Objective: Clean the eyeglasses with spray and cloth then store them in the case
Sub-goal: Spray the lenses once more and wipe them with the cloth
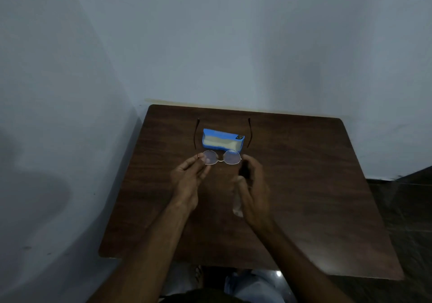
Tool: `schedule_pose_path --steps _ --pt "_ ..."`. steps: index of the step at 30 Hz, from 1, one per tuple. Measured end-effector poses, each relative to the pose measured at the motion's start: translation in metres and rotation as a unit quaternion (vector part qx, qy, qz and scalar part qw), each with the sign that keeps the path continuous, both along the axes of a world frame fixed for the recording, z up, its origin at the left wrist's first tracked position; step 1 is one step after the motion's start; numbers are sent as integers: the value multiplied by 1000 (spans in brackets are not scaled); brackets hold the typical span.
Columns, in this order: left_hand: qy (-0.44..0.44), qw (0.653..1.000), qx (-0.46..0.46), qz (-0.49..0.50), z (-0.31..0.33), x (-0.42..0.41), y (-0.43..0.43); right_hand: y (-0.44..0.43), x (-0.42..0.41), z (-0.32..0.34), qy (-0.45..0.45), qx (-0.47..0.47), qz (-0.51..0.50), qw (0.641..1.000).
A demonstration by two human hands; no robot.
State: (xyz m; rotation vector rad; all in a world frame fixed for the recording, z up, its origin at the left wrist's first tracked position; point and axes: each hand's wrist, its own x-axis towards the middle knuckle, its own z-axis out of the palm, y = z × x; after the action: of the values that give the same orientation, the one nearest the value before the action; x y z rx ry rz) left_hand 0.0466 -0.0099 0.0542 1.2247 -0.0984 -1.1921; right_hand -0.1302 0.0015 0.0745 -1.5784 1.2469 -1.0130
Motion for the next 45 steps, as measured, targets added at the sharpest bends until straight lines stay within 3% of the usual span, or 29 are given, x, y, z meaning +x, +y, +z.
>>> schedule_pose_path --steps 4,8,18,26,31,37,41,45 --pt "0 1000 -11 0 2 2 2 -16 -50 -27 34 -37 -109 993" --pt "-7 1000 -9 -7 1 1 5 -47 -85 -56 51 -9 -164 985" --pt "-20 1000 -1 -20 4 -7 14 -63 -111 -101 86 38 -186 978" --pt "-13 1000 3 -17 6 -15 16 -47 -121 -113 162 46 -141 976" --pt "-5 1000 0 -8 4 -23 19 -8 -116 -118 78 161 -310 934" --pt "4 1000 -2 -9 6 -31 22 12 -84 -131 191 163 -165 954" --pt "-9 1000 -4 -10 9 -31 24 -13 -67 -132 278 139 -108 944" --pt "-15 1000 -9 -1 12 -26 27 -33 -59 -131 271 163 -92 944"
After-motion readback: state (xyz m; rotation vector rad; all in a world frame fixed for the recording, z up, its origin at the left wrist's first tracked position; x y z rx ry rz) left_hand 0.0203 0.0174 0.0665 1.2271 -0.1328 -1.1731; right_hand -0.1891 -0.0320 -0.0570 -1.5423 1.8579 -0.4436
